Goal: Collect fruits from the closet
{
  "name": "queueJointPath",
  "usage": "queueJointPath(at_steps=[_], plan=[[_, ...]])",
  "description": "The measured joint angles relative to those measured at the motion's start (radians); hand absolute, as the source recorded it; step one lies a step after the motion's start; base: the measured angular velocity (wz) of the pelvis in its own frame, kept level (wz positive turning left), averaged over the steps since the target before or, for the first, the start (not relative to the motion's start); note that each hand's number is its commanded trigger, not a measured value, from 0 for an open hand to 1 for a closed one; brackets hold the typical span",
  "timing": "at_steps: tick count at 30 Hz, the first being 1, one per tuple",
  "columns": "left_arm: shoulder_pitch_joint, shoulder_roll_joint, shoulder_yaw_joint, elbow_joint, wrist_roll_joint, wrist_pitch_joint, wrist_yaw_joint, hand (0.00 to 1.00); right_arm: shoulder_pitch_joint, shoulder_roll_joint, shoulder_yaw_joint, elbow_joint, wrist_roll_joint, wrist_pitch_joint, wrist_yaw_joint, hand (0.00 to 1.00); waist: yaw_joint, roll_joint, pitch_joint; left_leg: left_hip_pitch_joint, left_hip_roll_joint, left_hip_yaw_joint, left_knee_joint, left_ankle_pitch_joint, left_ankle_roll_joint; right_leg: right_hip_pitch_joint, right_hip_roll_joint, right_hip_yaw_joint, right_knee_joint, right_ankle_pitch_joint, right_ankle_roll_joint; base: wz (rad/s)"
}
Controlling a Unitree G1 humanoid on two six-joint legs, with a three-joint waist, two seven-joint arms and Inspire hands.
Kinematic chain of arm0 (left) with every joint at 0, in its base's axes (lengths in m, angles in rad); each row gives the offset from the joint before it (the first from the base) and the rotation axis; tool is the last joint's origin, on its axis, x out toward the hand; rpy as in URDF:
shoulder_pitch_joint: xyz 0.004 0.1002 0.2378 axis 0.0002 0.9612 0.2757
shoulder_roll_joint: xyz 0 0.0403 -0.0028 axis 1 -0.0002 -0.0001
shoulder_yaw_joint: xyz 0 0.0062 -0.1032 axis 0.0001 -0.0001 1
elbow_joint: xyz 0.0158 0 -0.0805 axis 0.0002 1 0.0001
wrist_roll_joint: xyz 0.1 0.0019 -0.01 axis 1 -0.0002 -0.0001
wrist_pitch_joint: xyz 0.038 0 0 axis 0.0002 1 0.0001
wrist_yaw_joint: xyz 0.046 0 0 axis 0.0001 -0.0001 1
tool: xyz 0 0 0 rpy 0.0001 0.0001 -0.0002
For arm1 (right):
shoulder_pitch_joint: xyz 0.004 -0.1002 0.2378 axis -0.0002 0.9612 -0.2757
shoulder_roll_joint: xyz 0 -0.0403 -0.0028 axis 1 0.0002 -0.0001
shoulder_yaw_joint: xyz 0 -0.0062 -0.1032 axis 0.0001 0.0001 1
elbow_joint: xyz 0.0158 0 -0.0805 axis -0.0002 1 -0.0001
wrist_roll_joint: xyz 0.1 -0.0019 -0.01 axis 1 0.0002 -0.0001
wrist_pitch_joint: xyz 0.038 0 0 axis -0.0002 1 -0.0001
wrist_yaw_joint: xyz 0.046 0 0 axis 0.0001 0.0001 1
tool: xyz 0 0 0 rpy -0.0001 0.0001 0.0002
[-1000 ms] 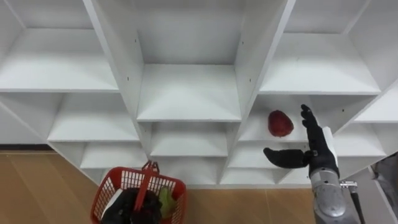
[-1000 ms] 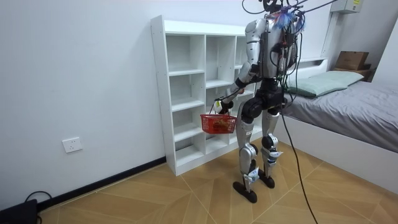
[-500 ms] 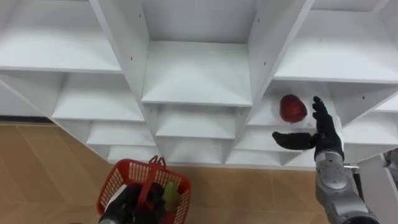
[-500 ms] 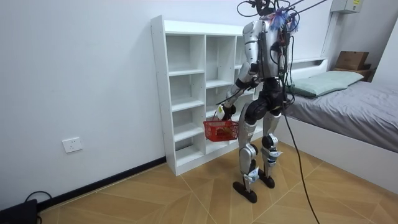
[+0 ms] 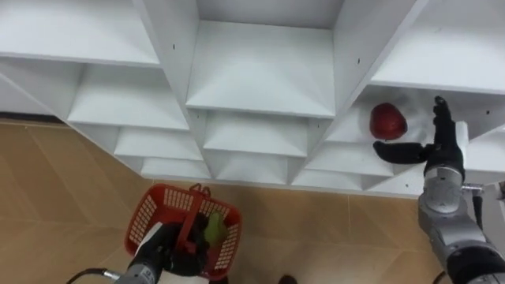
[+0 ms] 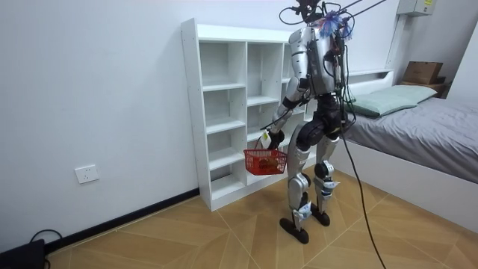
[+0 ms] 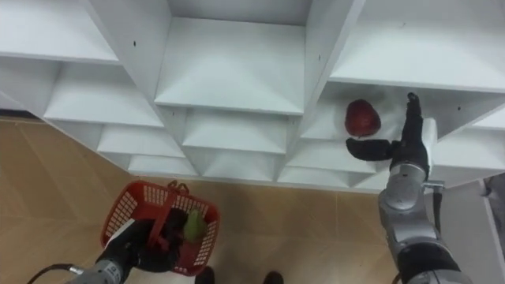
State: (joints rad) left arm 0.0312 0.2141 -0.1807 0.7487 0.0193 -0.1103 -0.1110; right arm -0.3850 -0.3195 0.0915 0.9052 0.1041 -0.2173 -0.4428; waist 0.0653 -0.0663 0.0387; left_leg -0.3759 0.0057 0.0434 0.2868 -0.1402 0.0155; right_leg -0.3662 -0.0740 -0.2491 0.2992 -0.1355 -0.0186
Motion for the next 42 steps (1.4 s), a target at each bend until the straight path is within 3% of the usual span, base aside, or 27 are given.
queueJointPath(at_steps=[8, 39, 42], plan=[[-0.029, 0.000, 0.000, 0.020, 0.014, 0.000, 0.020, 1.00, -0.059, -0.001, -0.006, 0.000, -0.001, 0.000, -0.035, 0.00, 0.013, -0.002, 0.0011, -0.020, 0.001, 0.011, 0.004, 0.000, 0.000, -0.025, -0.003, -0.001, 0.008, 0.000, 0.000, -0.03], [-0.044, -0.012, -0.001, 0.028, 0.018, 0.004, 0.060, 1.00, -0.068, -0.007, 0.004, 0.030, -0.045, 0.002, -0.011, 0.00, 0.052, 0.007, -0.0019, -0.029, 0.003, 0.010, 0.008, 0.004, 0.006, -0.038, -0.012, -0.006, 0.028, 0.001, -0.001, 0.00], [-0.054, -0.012, -0.007, 0.028, 0.019, 0.019, 0.061, 1.00, -0.068, -0.007, 0.007, 0.034, -0.071, 0.023, -0.010, 0.00, 0.052, 0.006, -0.0016, -0.033, 0.003, 0.009, 0.011, 0.004, 0.006, -0.040, -0.013, -0.004, 0.029, 0.001, -0.001, 0.00]])
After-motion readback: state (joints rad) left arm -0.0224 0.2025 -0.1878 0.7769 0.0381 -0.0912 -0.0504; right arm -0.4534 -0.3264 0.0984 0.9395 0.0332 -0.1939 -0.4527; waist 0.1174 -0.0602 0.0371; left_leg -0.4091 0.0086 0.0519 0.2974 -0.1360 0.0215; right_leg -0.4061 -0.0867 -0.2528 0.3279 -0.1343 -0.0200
